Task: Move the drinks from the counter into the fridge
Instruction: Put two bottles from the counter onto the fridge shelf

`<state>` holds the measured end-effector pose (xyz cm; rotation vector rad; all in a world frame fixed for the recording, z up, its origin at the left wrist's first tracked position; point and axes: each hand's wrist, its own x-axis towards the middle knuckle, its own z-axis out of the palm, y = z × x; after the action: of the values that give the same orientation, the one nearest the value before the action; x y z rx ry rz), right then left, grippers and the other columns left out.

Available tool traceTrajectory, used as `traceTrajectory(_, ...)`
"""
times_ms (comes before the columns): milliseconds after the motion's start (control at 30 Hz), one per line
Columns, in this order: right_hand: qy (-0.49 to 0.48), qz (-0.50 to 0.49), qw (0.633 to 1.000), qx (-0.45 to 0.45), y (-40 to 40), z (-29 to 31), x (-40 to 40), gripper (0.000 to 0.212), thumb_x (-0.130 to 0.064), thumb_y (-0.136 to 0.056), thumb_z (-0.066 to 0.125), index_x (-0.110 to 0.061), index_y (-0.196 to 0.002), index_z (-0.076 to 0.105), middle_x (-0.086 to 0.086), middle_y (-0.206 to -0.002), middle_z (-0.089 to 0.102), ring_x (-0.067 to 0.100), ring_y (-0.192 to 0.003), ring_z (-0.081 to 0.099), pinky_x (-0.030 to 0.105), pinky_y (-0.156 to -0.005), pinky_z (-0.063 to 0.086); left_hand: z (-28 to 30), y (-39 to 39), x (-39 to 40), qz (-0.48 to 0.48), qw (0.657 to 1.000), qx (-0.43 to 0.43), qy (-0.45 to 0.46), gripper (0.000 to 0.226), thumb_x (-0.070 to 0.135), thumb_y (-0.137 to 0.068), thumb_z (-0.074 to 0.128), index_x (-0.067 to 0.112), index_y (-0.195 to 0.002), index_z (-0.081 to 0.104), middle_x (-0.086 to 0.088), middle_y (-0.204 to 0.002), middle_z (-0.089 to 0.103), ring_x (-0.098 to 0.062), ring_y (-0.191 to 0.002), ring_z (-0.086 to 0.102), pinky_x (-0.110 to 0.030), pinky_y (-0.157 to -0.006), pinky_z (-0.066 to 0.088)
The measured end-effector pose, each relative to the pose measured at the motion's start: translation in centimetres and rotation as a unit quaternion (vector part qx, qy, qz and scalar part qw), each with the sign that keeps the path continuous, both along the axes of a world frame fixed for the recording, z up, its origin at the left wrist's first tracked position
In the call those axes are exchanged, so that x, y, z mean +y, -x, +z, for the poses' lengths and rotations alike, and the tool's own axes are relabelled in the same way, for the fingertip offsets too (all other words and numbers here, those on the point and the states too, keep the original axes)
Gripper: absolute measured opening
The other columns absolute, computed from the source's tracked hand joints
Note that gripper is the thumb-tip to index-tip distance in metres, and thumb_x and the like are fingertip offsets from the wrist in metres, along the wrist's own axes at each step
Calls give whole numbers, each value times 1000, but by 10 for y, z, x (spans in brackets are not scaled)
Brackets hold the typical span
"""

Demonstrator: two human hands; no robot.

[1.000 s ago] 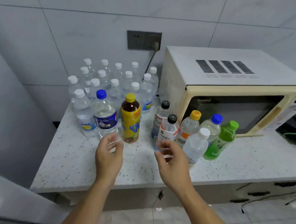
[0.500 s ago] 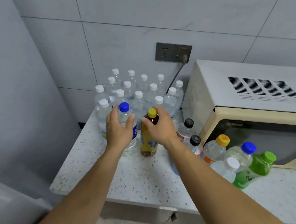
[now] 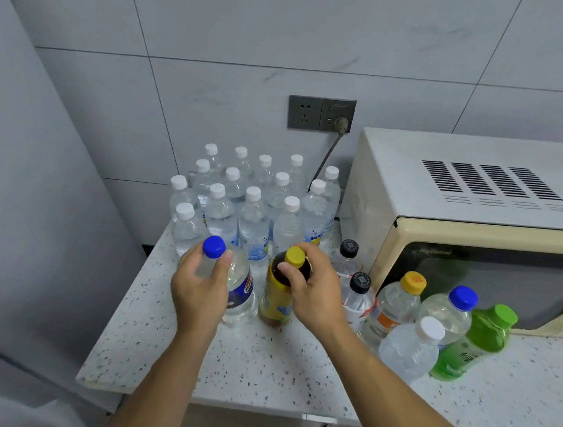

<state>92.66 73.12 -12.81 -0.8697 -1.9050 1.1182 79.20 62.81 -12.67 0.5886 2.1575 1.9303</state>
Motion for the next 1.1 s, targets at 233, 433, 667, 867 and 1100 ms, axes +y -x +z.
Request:
traceTrajectory(233, 11, 12, 999, 28, -7, -8, -18, 18, -28, -88, 69, -28, -103, 60, -18, -95, 62, 3, -94, 58, 13, -82, 43, -7, -9, -19, -63, 997, 40, 15, 24, 40, -86, 68, 40, -111, 65, 17, -110, 68, -4, -106, 61, -33, -89, 54)
traceTrajectory(433, 101, 17, 995, -9, -12, -33, -22, 105, -63, -53, 88, -35, -139, 36, -33, -126, 49, -6, -122, 50, 17, -103, 41, -43, 1, -20, -182, 982, -14, 40, 89, 55, -57, 82, 53, -134, 36, 32, -131, 47, 15, -117, 45, -15, -86, 45)
traceTrajectory(667, 127, -40, 991, 9, -9, -51, -30, 76, -26, -61, 95, -42, -115, 44, -14, -111, 63, 0, -100, 64, 22, -85, 54, -87, 7, -19, -187, 979, -74, 32, 95, 51, -41, 96, 57, -120, 43, 29, -118, 60, 4, -111, 60, -15, -82, 54)
traceTrajectory(867, 100, -46, 994, 24, -38, -57, -55, 74, -25, -61, 93, -33, -118, 47, -26, -105, 62, -4, -97, 62, 7, -78, 47, -88, -4, -36, -181, 981, -60, 28, 83, 40, -45, 96, 62, -110, 49, 31, -111, 63, 10, -102, 61, -4, -71, 49)
traceTrajectory(1100, 87, -1, 996, 22, -83, -57, -88, 72, -21, -61, 93, -32, -117, 50, -17, -104, 64, 3, -99, 63, 8, -79, 47, -83, -53, -89, -169, 982, -79, 32, 78, 37, -45, 95, 62, -105, 52, 30, -106, 65, 10, -95, 63, -4, -68, 49)
